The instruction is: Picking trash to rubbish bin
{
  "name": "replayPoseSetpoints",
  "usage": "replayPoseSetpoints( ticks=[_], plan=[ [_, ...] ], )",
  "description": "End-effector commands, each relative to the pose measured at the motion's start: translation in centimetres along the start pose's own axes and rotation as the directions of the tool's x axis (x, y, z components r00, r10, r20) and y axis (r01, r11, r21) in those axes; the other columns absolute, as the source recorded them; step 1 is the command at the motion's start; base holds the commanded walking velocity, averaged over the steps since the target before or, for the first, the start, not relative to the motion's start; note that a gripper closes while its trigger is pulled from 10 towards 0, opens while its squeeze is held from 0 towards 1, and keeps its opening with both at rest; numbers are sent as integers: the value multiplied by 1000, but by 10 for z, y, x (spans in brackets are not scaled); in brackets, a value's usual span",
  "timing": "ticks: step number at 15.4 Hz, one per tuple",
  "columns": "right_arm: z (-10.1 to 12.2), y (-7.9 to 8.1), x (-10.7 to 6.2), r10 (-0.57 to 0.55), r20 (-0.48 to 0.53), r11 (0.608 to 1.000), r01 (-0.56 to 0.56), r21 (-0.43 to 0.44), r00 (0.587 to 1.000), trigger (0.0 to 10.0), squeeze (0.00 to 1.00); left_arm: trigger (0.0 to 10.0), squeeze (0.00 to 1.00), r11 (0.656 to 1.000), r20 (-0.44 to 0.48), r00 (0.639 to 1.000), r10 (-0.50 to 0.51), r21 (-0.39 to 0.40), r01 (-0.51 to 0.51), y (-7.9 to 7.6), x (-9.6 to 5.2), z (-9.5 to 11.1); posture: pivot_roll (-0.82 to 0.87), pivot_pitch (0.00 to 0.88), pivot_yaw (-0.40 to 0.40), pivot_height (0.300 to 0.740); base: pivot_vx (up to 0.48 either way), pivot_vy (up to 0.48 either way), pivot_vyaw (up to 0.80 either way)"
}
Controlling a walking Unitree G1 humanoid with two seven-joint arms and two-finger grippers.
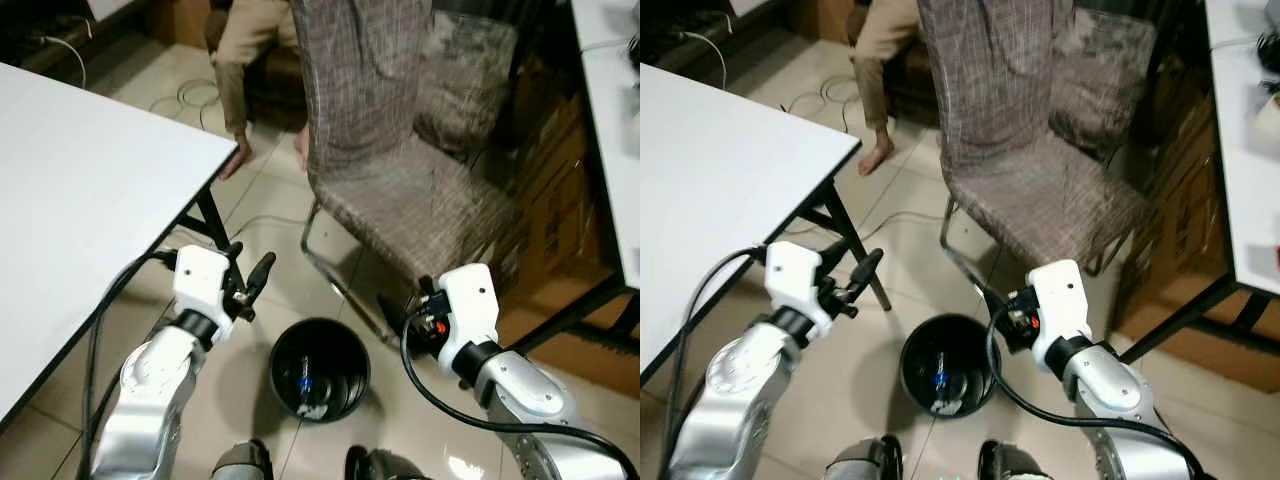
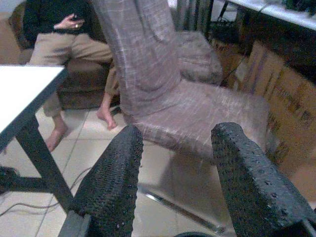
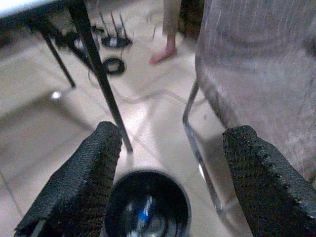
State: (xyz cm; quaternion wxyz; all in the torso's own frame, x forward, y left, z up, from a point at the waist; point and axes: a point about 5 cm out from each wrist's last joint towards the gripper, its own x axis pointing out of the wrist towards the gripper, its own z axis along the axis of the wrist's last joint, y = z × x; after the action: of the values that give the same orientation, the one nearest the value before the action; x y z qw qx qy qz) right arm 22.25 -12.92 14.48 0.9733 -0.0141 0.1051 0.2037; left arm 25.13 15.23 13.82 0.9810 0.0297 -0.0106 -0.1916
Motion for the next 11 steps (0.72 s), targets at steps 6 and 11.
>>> replayPoseSetpoints(
  ticks=[6, 11],
  plan=[
    [11, -10, -2, -96, 80, 995, 96, 12, 992, 10000, 0, 10000, 0, 999, -57, 998, 41, 22, -39, -11, -20, 22, -11, 93, -40, 740, 0, 0, 0],
    [-2, -9, 4, -162, 19, 986, 161, 45, 987, 10000, 0, 10000, 0, 1000, -109, 994, 29, -2, -29, -15, -14, 19, -24, 94, -25, 740, 0, 0, 0]
  ],
)
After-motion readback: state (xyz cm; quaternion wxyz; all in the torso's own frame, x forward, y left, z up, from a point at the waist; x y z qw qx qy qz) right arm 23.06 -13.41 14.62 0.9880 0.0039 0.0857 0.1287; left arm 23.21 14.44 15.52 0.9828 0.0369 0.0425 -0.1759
